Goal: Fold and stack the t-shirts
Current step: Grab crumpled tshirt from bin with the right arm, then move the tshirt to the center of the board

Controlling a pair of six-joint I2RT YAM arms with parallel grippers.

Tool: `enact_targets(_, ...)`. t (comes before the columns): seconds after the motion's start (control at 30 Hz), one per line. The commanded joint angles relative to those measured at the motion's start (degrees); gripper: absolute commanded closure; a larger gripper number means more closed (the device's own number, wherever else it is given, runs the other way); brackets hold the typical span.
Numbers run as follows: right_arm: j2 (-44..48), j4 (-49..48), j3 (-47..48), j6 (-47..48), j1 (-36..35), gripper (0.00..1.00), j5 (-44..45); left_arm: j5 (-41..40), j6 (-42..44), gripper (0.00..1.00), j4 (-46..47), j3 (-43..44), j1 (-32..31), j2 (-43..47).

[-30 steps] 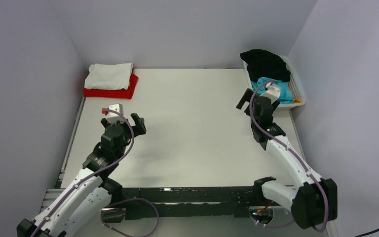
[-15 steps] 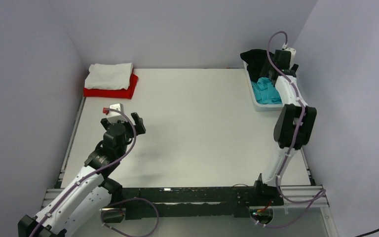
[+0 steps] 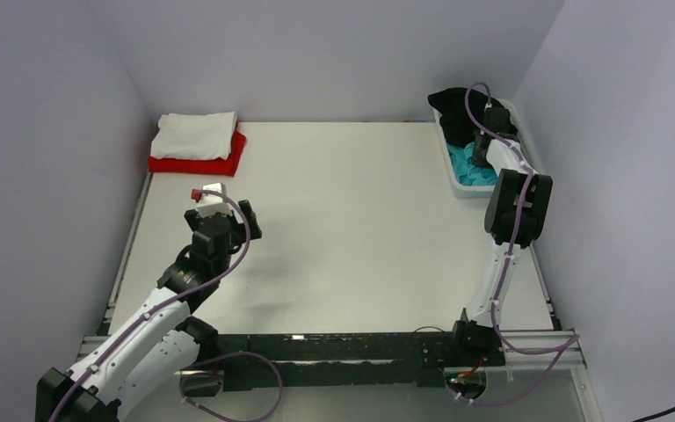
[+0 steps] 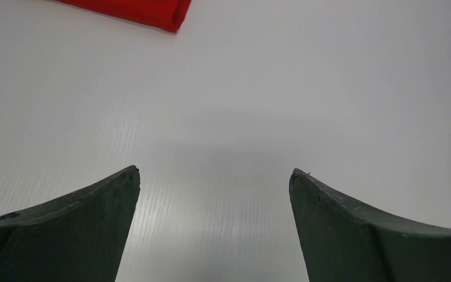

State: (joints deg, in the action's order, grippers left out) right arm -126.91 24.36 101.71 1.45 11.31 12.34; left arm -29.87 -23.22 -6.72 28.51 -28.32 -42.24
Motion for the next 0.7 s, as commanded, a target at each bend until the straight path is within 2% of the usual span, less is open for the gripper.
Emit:
enact_targets(0.0, 3.0, -3.1, 0.7, -1.1, 1.1, 0.85, -4.2, -0.8, 0.5, 0.01, 1.7, 1.8, 0.1, 0.5)
enact_targets(0.07, 7.7, -4.9, -1.5, -1.3, 0.9, 0.96, -5.5, -0.5, 0.4, 0.01, 1.8, 1.5, 0.2, 1.2)
enact_targets(0.13, 13.1, -6.4, -4.0, -2.8, 0.7, 0.99, -5.1, -0.1, 0.3, 0.00, 2.0, 1.2, 0.1, 1.9)
enact_targets(0.33, 27.4, -8.5, -7.2, -2.0, -0.2, 0.98, -2.3, 1.0, 0.1, 0.01, 2.2, 0.6, 0.2, 3.4)
enact_targets(0.47, 33.5, -8.3, -5.9, -0.5, -1.0, 0.98, -4.9, 1.7, -0.2, 0.01, 2.0, 0.4, 0.1, 3.9)
enact_targets(0.67, 39.6, -6.6, -0.6, 4.0, -8.9, 0.97, -6.3, 2.3, -0.7, 0.01, 1.6, 0.1, 0.1, 5.2)
